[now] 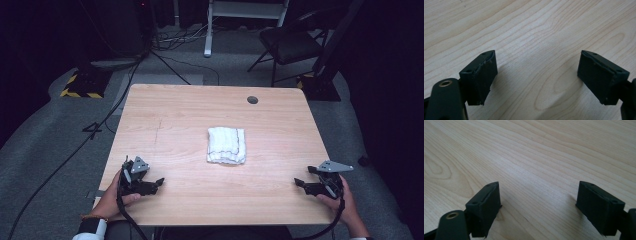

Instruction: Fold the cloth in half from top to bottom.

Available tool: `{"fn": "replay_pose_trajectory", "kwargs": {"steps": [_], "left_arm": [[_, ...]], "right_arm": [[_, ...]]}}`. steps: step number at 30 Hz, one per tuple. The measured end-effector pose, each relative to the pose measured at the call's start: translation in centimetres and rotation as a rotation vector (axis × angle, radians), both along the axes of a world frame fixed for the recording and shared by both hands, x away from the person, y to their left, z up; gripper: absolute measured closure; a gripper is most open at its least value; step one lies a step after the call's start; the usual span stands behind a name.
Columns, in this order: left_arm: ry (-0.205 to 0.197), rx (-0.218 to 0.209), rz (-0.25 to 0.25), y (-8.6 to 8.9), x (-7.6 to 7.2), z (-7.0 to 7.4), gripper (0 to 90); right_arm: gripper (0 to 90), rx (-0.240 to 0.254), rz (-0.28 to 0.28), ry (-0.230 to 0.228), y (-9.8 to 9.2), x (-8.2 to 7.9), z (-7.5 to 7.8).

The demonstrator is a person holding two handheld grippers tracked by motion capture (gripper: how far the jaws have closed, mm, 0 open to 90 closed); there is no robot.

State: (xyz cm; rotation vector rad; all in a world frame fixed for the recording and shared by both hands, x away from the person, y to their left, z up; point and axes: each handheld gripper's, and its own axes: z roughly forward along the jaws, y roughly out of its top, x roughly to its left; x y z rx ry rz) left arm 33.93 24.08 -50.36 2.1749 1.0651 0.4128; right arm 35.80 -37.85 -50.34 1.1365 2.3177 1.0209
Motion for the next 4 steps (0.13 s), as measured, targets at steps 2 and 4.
{"fn": "replay_pose_trajectory", "kwargs": {"steps": [2,4], "left_arm": [[0.0,0.0,0.0,0.0,0.0,0.0,16.5],[-0.002,0.0,-0.001,0.0,0.01,0.0,16.5]], "right_arm": [[19.5,0.0,0.0,0.0,0.0,0.0,0.0],[19.5,0.0,0.002,0.001,-0.02,0.0,0.0]]}}
